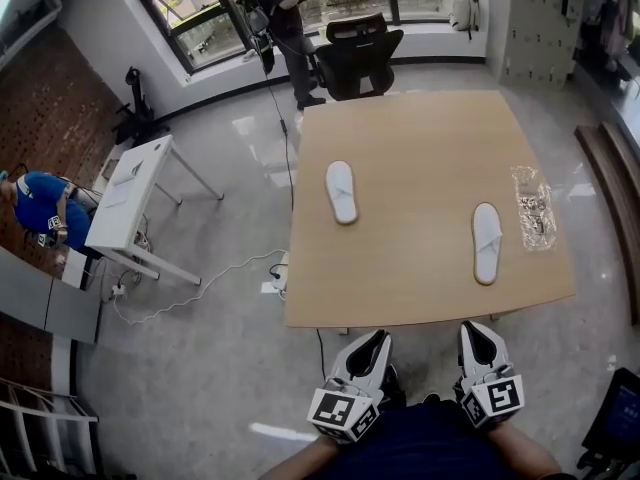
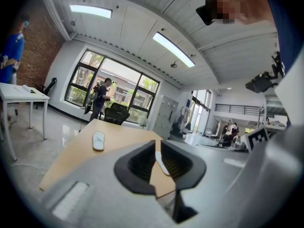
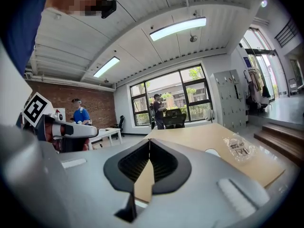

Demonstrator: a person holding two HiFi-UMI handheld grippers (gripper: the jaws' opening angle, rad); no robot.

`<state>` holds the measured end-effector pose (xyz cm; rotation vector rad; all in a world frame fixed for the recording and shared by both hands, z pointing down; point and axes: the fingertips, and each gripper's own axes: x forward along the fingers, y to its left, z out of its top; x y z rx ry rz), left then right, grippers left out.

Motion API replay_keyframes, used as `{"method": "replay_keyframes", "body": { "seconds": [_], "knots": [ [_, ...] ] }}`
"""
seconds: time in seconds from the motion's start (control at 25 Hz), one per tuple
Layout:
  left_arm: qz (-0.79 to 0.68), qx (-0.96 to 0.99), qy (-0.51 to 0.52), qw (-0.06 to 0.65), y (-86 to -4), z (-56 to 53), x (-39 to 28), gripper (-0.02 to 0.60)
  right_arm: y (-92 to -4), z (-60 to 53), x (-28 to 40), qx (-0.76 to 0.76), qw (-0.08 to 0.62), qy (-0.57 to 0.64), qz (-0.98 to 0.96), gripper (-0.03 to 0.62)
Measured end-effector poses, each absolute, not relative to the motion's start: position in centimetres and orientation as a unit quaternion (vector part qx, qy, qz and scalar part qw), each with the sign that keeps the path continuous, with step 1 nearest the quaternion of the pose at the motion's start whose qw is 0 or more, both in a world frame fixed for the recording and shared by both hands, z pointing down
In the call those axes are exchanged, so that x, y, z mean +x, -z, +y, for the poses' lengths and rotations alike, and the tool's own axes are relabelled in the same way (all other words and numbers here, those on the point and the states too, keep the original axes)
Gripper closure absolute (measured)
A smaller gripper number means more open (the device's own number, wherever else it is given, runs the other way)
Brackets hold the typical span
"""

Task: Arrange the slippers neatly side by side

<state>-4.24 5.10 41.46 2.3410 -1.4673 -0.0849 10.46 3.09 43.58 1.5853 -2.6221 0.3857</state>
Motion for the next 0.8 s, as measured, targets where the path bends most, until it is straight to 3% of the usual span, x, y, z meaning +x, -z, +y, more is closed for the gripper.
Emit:
{"method": "replay_keyframes", "body": {
  "seconds": [0.32,0.8],
  "knots": [
    [-0.517,0.831,0.035,0.200,-42.3,1.0,-7.2,0.546,-43.9,-0.4,7.6,0.515,0.041,-0.123,-0.847,0.583],
    [-0.543,0.816,0.014,0.196,-42.9,-5.4,-6.3,0.546,-45.3,-7.6,8.2,0.490,0.034,-0.147,-0.858,0.583]
  ]
}}
